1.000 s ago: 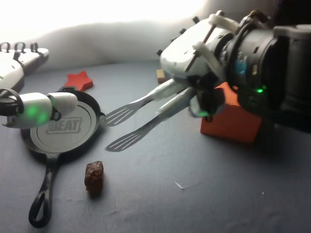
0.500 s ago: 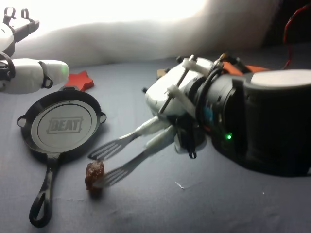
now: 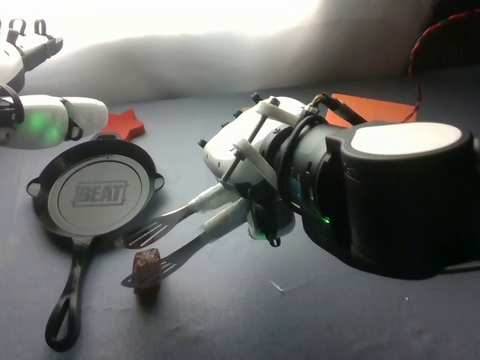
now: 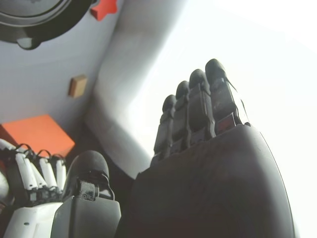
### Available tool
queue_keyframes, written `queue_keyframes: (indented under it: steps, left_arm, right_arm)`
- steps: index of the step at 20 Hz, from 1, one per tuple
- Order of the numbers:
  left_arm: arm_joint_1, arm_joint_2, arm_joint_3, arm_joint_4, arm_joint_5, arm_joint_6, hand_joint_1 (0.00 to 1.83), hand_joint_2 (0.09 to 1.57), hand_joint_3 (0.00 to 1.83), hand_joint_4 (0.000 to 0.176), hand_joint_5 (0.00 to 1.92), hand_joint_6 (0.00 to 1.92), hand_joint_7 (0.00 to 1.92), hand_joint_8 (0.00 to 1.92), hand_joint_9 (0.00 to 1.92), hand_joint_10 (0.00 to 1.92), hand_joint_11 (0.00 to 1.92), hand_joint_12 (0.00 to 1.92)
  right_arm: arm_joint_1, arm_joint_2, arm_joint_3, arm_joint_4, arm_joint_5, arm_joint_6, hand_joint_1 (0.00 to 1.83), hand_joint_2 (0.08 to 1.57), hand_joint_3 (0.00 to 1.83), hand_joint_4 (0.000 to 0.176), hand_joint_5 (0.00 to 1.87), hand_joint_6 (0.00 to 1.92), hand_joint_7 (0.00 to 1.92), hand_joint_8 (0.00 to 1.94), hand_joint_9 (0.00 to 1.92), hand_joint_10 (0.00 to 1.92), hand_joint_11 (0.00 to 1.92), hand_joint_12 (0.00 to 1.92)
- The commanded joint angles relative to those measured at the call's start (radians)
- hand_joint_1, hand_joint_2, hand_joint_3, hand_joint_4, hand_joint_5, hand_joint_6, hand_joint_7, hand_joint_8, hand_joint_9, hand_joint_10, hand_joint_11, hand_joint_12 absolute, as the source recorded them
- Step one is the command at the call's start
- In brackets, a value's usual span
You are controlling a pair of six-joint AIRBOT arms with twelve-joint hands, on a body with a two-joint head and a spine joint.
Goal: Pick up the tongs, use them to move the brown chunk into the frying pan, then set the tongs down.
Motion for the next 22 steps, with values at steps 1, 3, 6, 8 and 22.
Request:
queue_keyframes:
  steps: [1, 3, 6, 8, 22]
  left_arm:
    - [-0.010, 0.013, 0.005, 0.058, -0.052, 0.006, 0.00, 1.22, 0.00, 0.000, 0.06, 0.01, 0.09, 0.00, 0.09, 0.00, 0.00, 0.28]
    - [-0.009, 0.013, 0.006, 0.058, -0.052, 0.008, 0.00, 1.23, 0.00, 0.000, 0.06, 0.01, 0.09, 0.00, 0.09, 0.00, 0.00, 0.31]
    - [-0.009, 0.011, 0.008, 0.058, -0.054, 0.010, 0.00, 1.22, 0.00, 0.000, 0.06, 0.00, 0.09, 0.00, 0.09, 0.00, 0.00, 0.29]
    - [-0.009, 0.010, 0.006, 0.058, -0.060, 0.011, 0.00, 1.23, 0.00, 0.000, 0.05, 0.00, 0.08, 0.00, 0.08, 0.00, 0.00, 0.29]
    - [-0.005, 0.004, 0.001, 0.058, -0.066, 0.015, 0.00, 1.23, 0.00, 0.000, 0.02, 0.00, 0.06, 0.00, 0.06, 0.00, 0.00, 0.22]
  right_arm:
    - [0.012, 0.000, 0.004, -0.076, 0.017, 0.006, 1.10, 1.16, 0.00, 0.000, 0.76, 0.44, 0.98, 0.03, 0.67, 0.68, 0.34, 1.55]
    - [0.004, -0.011, 0.016, -0.076, 0.021, 0.011, 1.11, 1.16, 0.00, 0.000, 0.76, 0.44, 0.98, 0.03, 0.67, 0.69, 0.33, 1.56]
    - [-0.010, -0.028, 0.033, -0.104, 0.023, 0.017, 1.13, 1.14, 0.00, 0.000, 0.75, 0.47, 0.99, 0.04, 0.66, 0.72, 0.33, 1.58]
    - [-0.011, -0.038, 0.050, -0.104, 0.029, 0.026, 1.12, 1.14, 0.00, 0.000, 0.71, 0.53, 0.98, 0.03, 0.65, 0.74, 0.34, 1.56]
    - [-0.071, -0.062, 0.089, -0.150, 0.069, 0.051, 1.10, 1.16, 0.00, 0.000, 0.68, 0.53, 0.95, 0.02, 0.61, 0.75, 0.28, 1.60]
